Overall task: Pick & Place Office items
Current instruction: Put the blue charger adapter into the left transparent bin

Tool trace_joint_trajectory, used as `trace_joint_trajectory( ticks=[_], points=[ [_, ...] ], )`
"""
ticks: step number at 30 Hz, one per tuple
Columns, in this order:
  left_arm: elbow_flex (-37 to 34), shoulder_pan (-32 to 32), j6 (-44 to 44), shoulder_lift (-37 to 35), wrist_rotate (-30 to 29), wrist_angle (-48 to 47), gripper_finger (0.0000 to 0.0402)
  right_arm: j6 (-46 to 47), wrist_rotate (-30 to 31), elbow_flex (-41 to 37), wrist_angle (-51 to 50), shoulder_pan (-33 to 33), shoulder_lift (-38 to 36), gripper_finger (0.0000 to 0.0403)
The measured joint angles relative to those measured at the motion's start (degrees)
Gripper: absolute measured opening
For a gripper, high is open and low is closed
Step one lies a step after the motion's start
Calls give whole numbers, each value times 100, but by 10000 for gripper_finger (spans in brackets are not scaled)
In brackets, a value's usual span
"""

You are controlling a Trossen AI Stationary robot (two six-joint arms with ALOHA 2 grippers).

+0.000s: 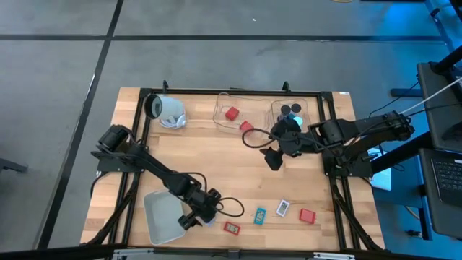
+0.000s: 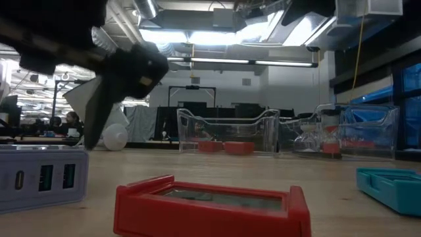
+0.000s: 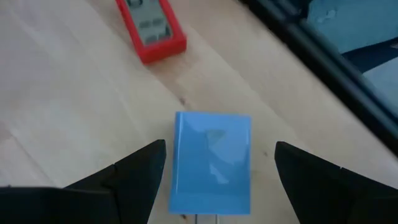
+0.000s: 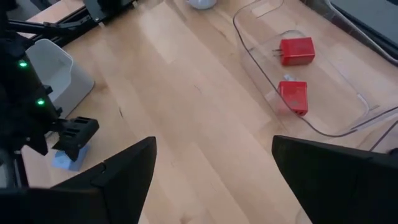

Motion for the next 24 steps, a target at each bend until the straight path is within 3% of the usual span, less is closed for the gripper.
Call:
trace_joint_trajectory(
  ticks=[14, 24],
  points=[
    [0, 171, 192, 194, -44, -35, 293, 70, 2, 0, 2, 24, 0, 322],
    [0, 267, 192, 194, -54, -353, 241, 22, -1, 0, 2, 24, 0, 322]
  ],
)
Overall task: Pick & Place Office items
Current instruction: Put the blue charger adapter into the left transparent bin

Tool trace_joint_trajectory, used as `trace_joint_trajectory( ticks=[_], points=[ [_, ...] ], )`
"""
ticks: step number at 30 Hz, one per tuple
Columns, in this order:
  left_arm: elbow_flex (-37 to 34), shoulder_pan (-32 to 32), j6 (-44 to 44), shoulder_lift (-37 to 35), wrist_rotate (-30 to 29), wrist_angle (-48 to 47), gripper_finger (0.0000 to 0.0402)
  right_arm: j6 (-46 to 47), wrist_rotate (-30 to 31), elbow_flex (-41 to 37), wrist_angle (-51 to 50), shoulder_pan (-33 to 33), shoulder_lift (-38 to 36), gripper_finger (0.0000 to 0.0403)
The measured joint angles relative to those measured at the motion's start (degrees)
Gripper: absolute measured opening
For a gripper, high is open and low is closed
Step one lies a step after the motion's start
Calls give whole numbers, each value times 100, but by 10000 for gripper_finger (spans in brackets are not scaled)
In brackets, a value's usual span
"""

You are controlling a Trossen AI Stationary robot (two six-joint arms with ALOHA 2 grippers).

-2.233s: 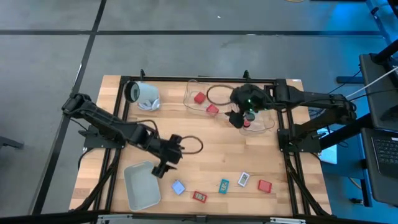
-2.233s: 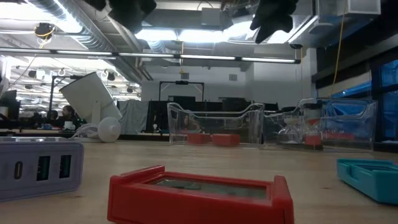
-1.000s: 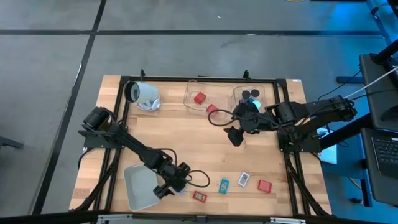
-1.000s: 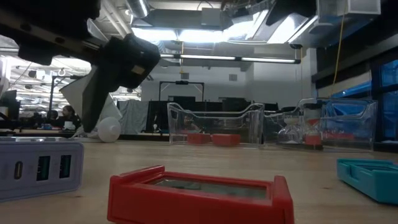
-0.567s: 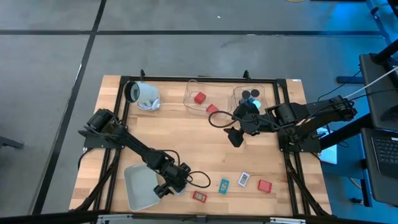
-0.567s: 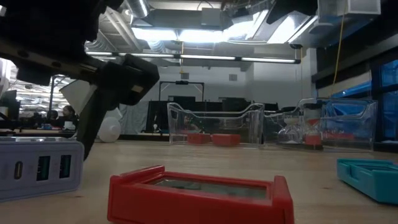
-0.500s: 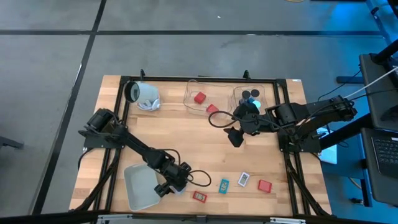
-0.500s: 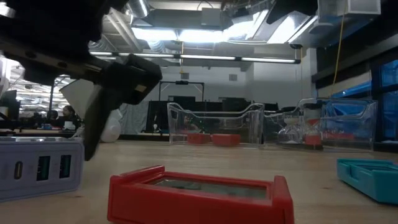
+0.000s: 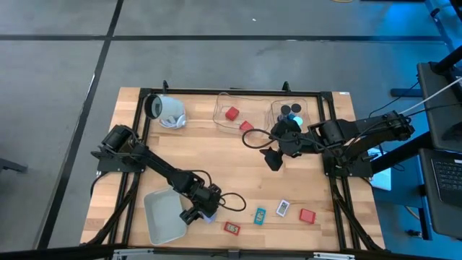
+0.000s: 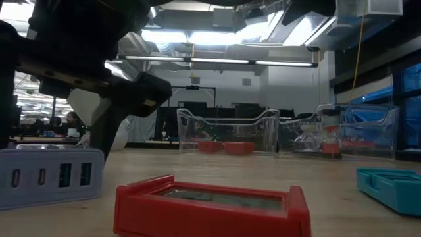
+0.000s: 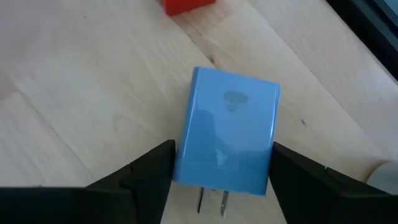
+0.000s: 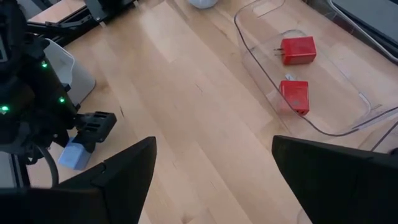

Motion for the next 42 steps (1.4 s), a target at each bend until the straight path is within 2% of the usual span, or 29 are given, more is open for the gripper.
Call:
trace_joint_trajectory(
  ticks=[4, 8, 11, 18, 22, 26, 30, 34, 37, 42],
  points=[
    [0, 0, -4, -4, -3, -11, 216, 0, 0, 0, 0, 0, 0, 322],
    [0, 0, -71, -59, -21, -130, 216, -2, 0, 0, 0, 0, 0, 322],
    [83, -4, -79, -197, -303, -385, 216, 0, -2, 0, 0, 0, 0, 322],
    [489, -4, -186, -653, -1589, -1195, 216, 230, -2, 0, 0, 0, 0, 322],
    [750, -4, -190, -1036, -3019, -1690, 216, 575, -2, 0, 4, -2, 1, 322],
    [897, -2, -42, -1607, -4323, -1799, 216, 709, -5, 0, 175, -2, 2, 322],
    [1010, -4, 320, -2269, -5587, -1512, 216, 698, -21, 0, 883, -2, 2, 322],
    [1025, 7, 848, -2855, -6626, -568, 216, 165, -46, 0, 1954, -29, 2, 322],
    [1025, 73, 1451, -3104, -6958, 182, 216, -421, -68, 0, 2726, -91, 2, 322],
    [1025, 281, 2036, -3172, -6826, 825, 216, -1104, -216, 0, 3615, -353, 2, 322]
  ],
)
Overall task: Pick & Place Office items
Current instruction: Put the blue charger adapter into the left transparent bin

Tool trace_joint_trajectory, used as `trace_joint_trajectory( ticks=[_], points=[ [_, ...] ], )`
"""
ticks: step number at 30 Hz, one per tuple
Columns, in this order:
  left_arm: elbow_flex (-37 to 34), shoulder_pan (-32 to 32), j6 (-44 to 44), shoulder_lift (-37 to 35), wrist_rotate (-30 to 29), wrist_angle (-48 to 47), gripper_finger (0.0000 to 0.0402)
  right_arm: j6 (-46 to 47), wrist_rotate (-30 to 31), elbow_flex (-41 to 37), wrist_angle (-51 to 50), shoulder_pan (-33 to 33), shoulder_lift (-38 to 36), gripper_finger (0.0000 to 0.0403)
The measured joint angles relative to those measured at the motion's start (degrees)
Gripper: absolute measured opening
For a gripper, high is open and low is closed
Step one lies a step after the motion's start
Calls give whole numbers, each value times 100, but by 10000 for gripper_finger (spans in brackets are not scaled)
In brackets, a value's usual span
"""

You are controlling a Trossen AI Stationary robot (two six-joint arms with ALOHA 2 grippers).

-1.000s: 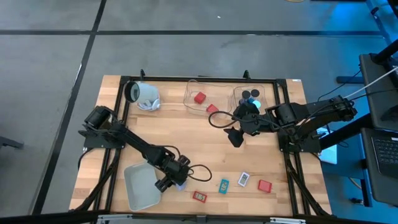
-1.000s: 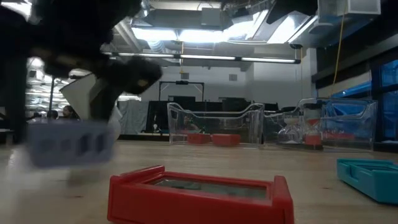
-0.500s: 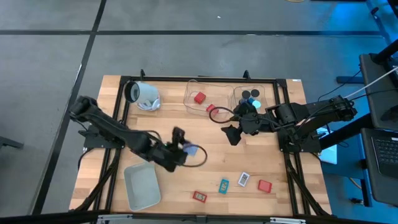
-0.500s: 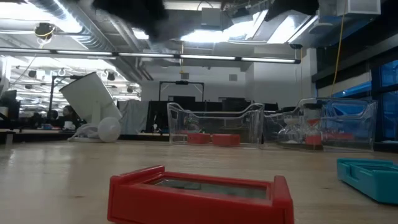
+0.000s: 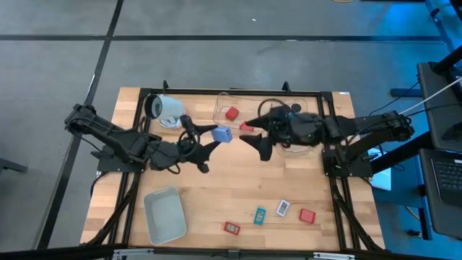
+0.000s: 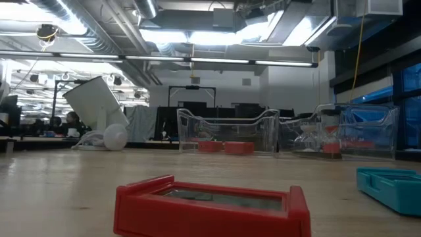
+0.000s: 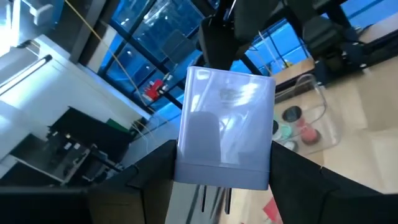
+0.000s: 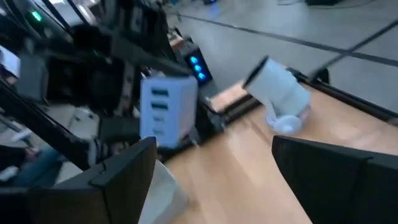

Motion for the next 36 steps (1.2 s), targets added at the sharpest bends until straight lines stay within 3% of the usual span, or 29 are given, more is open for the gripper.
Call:
trace_joint_trajectory(
  ticks=[6, 14, 27, 32, 36],
  points=[
    [-4, 329, -108, 51, 114, 120, 216, 142, -438, 0, 252, -380, 72, 322],
    [-2, 847, -119, 140, 712, 671, 217, 119, -936, -4, 593, -649, 323, 322],
    [-4, 1244, -142, 199, 1306, 896, 217, -71, -1007, 2, 755, -1027, 442, 319],
    [-4, 1302, -108, 199, 1310, 896, 217, -201, -887, 2, 768, -1059, 444, 282],
    [-4, 1384, -108, 199, 1365, 892, 217, -312, -862, 2, 805, -1059, 444, 223]
  ],
)
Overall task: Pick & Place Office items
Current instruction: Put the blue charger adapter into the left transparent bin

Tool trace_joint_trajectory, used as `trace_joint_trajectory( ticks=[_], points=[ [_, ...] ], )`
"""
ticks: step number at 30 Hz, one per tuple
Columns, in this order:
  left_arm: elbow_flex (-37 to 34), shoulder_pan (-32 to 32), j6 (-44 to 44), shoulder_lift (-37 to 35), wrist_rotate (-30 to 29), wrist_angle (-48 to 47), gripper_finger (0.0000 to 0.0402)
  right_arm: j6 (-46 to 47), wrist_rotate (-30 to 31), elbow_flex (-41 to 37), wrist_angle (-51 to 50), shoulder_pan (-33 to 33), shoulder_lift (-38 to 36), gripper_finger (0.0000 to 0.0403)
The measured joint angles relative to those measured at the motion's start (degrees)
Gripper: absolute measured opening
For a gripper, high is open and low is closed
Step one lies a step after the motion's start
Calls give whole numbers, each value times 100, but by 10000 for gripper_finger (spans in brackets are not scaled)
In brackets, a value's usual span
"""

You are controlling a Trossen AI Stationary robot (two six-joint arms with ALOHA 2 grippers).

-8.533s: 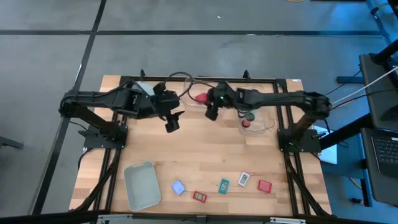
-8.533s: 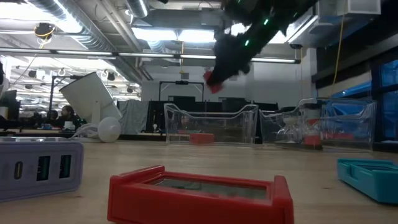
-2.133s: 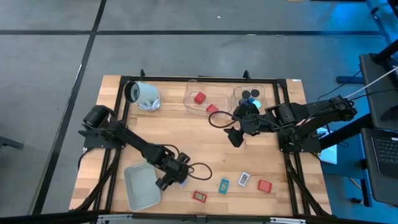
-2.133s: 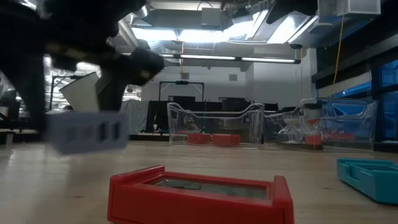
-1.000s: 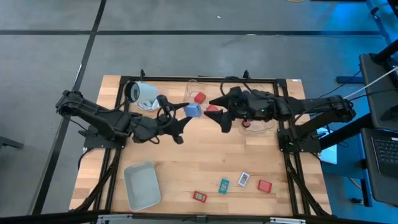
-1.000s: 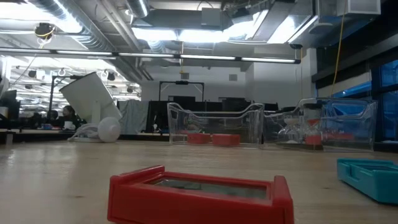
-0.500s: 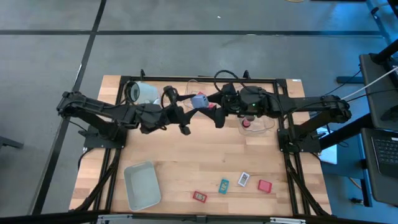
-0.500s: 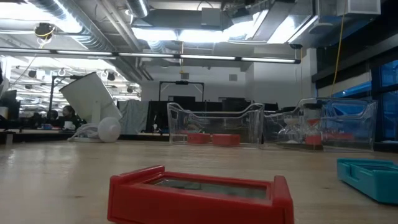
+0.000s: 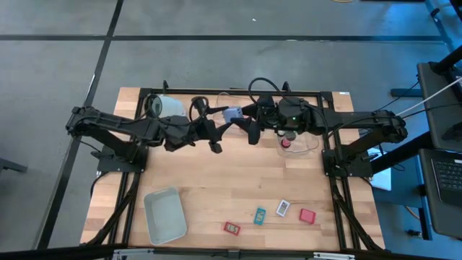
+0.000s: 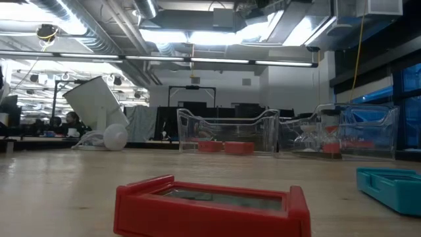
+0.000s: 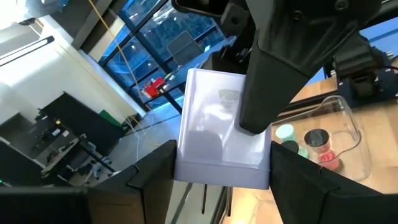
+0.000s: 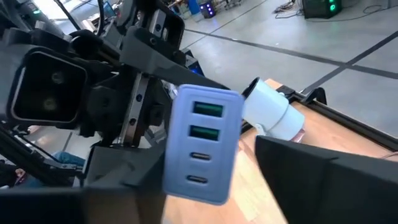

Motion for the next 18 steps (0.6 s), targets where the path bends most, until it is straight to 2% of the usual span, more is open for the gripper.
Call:
trace_joint_trajectory(
  ticks=[5, 18],
  points=[
    [-2, 89, 93, 0, 107, -20, 217, -16, 38, 2, 5, 0, -2, 126],
    [-2, 164, -311, 2, -36, 68, 262, -373, 50, 2, -3, -12, 0, 123]
  ],
)
